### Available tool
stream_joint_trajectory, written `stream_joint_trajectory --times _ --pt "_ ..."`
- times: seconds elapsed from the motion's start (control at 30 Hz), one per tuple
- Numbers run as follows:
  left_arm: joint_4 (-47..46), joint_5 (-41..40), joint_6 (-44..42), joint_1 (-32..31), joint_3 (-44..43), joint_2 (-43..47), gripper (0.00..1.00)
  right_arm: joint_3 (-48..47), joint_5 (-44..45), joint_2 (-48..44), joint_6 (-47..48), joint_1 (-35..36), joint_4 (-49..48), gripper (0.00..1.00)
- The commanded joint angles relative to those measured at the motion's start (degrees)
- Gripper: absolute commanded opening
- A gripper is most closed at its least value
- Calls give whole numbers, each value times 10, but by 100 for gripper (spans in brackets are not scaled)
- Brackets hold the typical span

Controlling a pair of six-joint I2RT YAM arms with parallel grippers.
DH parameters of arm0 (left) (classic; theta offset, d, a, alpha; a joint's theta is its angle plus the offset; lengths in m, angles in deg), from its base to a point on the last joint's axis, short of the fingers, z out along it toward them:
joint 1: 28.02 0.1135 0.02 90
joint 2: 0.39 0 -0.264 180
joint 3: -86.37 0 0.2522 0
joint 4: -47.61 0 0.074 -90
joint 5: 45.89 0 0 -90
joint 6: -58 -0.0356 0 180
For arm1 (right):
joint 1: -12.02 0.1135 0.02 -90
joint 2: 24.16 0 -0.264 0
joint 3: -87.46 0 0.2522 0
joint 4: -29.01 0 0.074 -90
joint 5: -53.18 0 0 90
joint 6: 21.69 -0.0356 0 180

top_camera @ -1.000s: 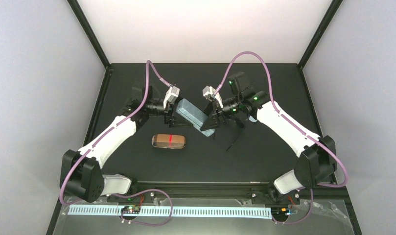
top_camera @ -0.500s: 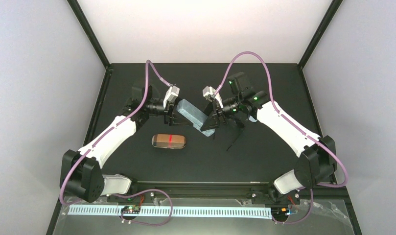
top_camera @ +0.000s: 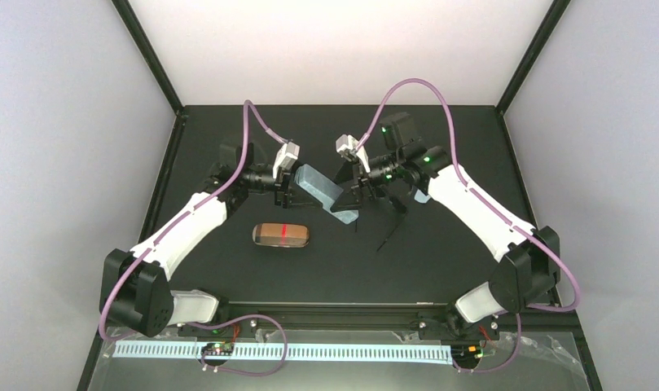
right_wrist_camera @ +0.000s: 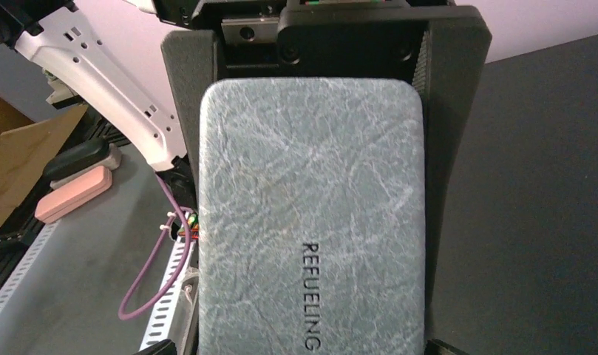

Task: Organize the sunglasses
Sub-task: Open the sunglasses case.

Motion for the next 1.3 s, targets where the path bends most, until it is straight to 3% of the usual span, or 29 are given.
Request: stream_joint_trajectory --times 0.0,0.23,0.37,0.6,0.77,0.9,1.03,1.27 --pt "-8 -6 -24 -7 -12 -1 2 -22 9 18 0 9 5 89" --pt "-1 -18 -31 -9 -12 2 2 -13 21 26 -22 18 -15 87" --pt "10 -17 -46 -11 -12 2 2 -16 24 30 -24 19 -15 77" --pt "74 -11 -183 -20 3 28 2 -32 4 45 -4 17 15 57" --pt "107 17 -265 -24 18 47 2 -32 -25 55 -3 6 24 51" --pt "188 28 -360 -28 6 53 2 -33 -51 62 -16 -12 25 52" --pt "252 31 -432 -32 -9 53 2 -37 -67 82 -33 -31 30 59" --pt "304 38 -485 -35 -16 55 1 -48 -72 102 -39 -62 43 67"
